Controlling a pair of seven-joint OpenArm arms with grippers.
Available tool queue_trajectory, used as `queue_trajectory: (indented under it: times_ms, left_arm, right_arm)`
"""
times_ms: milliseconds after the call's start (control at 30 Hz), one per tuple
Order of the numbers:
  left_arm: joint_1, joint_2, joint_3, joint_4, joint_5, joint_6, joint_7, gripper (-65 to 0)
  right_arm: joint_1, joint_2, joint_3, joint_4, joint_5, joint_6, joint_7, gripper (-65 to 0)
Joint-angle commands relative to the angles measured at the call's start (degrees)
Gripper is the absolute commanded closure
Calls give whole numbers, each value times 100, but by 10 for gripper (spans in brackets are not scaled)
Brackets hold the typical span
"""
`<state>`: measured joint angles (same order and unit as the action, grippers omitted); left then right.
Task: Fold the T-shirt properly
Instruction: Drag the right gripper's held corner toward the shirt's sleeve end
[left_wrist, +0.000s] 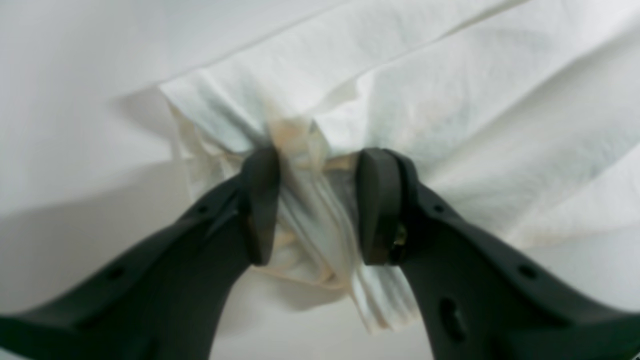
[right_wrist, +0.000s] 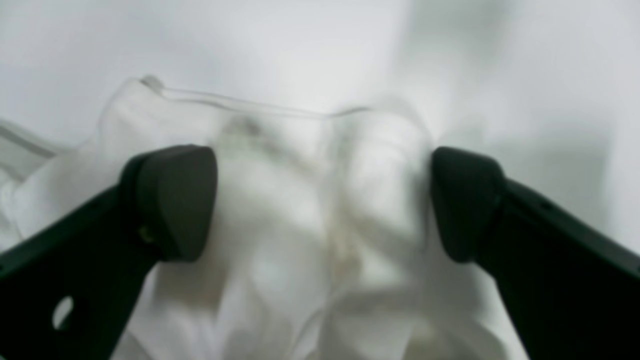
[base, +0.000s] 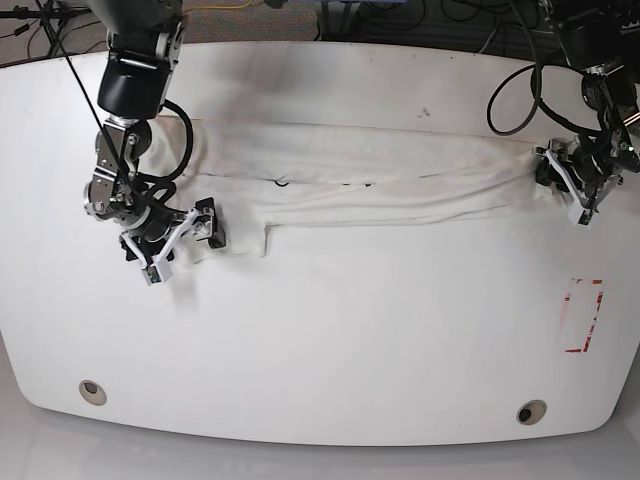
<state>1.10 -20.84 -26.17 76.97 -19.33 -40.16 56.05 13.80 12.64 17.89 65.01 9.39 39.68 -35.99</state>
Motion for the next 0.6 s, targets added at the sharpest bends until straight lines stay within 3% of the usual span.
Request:
queue_trajectory:
  times_ms: [0,100,133,167,300,367,567]
  left_arm:
    - [8,-65,2,0,179,16,210,-246]
    - [8,-65,2,0,179,16,210,-246]
    - [8,-65,2,0,179,16,210,-246]
    - [8,-65,2,0,179,16,210,-246]
    - [8,-65,2,0,188,16,210,-246]
    - [8,-65,2,0,197,16,210,-246]
    - [8,-65,2,0,206,16,210,-246]
  right_arm:
    - [66,-3,9,52,-11,32,-98,-550]
    - [66,-20,9,52,-11,32,-98,-425]
    - [66,-38,9,52,-11,32,-98,-335]
    - [66,-38,9,52,-11,32,-98,-296]
    - [57,-38,0,52,24,32,-98,-46]
    - [57,-38,0,61,33,32,-98,0]
    - [-13,-126,35,650,68,32,-397,-13]
